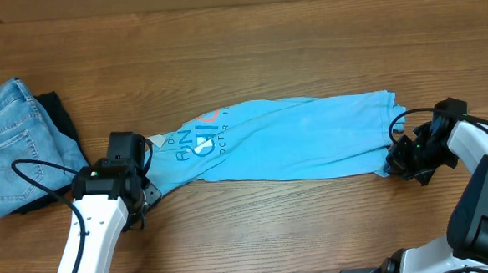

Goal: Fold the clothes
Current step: 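Regrasp the T-shirt edges with both grippers and lift it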

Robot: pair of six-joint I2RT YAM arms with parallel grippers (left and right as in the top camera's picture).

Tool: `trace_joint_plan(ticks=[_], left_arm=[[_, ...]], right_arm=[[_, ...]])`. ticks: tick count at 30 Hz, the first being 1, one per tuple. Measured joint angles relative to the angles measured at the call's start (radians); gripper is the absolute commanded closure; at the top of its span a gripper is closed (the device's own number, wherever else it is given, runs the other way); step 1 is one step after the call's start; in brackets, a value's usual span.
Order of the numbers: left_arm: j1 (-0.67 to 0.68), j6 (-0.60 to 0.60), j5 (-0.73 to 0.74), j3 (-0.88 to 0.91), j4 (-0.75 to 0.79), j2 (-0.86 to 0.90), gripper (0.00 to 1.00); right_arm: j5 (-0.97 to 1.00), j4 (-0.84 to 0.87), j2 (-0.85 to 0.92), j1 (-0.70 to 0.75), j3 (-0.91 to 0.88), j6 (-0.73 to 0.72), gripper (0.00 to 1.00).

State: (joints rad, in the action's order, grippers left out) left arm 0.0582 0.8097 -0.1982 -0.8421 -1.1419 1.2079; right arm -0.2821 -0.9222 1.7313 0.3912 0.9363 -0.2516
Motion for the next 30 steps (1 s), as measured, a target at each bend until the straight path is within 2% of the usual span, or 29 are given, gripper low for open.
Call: trace_joint_plan(ticks=[6,9,15,18,22,23,24,25,26,27,29,30], left_arm=[[-0.012,0.029,0.0,0.0,0.028,0.0,0.3],[-0.028,0.03,0.0,0.0,0.045,0.021,0.3],[-0.083,0.026,0.011,0.0,0.147,0.209,0.28],[-0.105,0.026,0.029,0.0,0.193,0.309,0.22],[-0.118,0.02,0.042,0.0,0.265,0.421,0.23],[-0.12,0.006,0.044,-0.002,0.278,0.425,0.27],[-0.12,-0.018,0.046,-0.002,0.306,0.428,0.38],[-0.12,-0.04,0.049,-0.003,0.341,0.431,0.58],[-0.12,-0.064,0.058,-0.005,0.363,0.434,0.7],[-0.12,-0.08,0.076,-0.008,0.383,0.44,0.78],[-0.117,-0.1,0.1,-0.011,0.403,0.447,0.79],[-0.117,-0.104,0.105,-0.011,0.406,0.447,0.85]], right_arm=[[0.112,-0.035,0.0,0.0,0.014,-0.061,0.96],[0.129,-0.031,0.0,0.0,0.015,-0.071,0.96],[0.134,-0.028,0.0,0.0,0.016,-0.077,0.96],[0.134,-0.028,0.0,0.0,0.016,-0.078,0.96],[0.133,-0.02,0.0,0.0,0.016,-0.078,0.96],[0.134,-0.02,0.0,0.0,0.016,-0.077,0.96],[0.134,-0.02,0.0,0.0,0.016,-0.078,0.96],[0.134,-0.019,0.0,0.0,0.016,-0.078,0.96],[0.134,-0.019,0.0,0.0,0.016,-0.078,0.96],[0.134,-0.019,0.0,0.0,0.016,-0.077,0.96],[0.134,-0.019,0.0,0.0,0.016,-0.078,0.96],[0.134,-0.02,0.0,0.0,0.016,-0.078,0.96]])
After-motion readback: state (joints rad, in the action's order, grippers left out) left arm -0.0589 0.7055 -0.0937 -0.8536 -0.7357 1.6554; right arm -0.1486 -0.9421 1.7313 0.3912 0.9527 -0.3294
